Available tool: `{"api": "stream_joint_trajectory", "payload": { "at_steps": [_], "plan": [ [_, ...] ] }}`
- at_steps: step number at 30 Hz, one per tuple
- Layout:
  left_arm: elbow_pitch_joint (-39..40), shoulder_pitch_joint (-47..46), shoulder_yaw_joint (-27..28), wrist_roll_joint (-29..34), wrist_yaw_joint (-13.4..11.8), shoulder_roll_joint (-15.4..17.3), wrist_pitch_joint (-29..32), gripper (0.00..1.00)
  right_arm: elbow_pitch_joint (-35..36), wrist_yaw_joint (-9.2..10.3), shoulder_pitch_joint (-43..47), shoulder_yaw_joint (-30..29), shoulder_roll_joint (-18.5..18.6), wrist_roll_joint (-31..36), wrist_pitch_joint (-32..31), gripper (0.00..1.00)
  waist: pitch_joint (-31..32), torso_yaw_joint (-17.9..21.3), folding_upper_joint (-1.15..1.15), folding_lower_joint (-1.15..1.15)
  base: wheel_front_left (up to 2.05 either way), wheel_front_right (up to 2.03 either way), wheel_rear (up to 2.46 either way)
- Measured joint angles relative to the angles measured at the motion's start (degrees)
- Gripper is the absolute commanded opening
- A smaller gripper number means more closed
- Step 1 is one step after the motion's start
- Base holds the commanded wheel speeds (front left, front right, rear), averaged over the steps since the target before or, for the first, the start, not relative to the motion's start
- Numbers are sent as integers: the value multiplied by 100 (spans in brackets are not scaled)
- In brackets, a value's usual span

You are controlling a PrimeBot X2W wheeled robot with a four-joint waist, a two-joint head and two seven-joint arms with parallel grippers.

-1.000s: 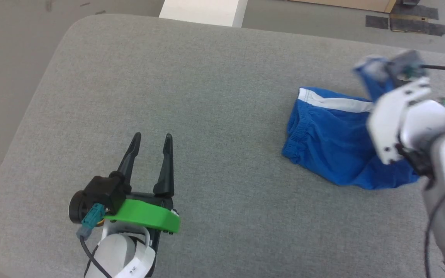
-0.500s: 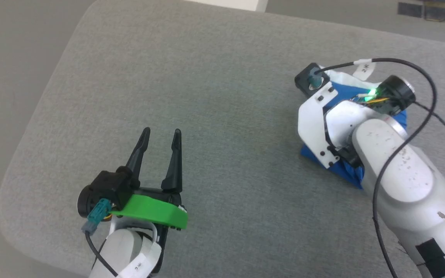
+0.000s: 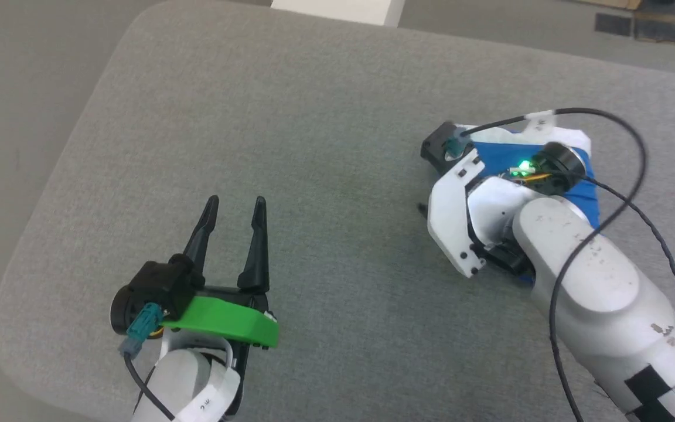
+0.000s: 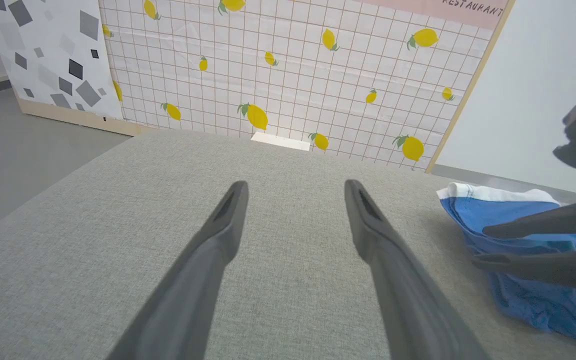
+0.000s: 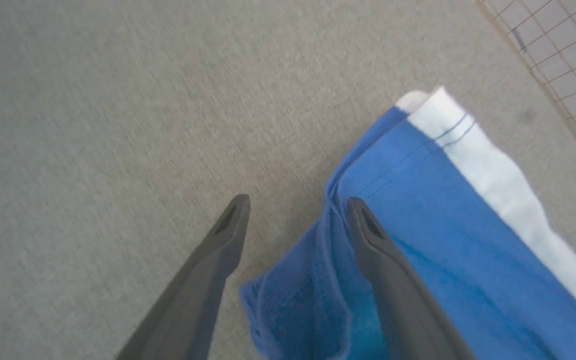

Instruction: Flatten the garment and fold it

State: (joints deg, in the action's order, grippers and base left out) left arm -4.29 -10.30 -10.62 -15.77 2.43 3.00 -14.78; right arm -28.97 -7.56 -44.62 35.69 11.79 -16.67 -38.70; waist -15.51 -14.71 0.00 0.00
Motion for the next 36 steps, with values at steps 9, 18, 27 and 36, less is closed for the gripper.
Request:
{"api": "stream_joint_trajectory", "payload": {
  "at_steps": [9, 18, 27, 36],
  "plan": [
    [-22, 197, 215, 65, 3, 1, 0, 100, 1625, 0, 1229, -2014, -137, 322, 2393, 100, 416, 427, 0, 0, 0, 0, 0],
    [-18, 324, 324, 219, 5, 0, 0, 100, 2730, 0, 2757, -3660, -770, 893, 3965, 100, 705, 898, 0, 0, 0, 0, 0],
    [-57, 427, 391, 312, 57, 0, 0, 100, 2748, 0, 3815, -3987, -861, 1028, 4844, 100, 986, 1206, 0, 0, 0, 0, 0],
    [-154, 688, 465, 327, 111, 0, 0, 100, 2594, 0, 4435, -4031, -878, 1058, 5171, 100, 1290, 1410, 0, 0, 0, 0, 0]
  ]
}}
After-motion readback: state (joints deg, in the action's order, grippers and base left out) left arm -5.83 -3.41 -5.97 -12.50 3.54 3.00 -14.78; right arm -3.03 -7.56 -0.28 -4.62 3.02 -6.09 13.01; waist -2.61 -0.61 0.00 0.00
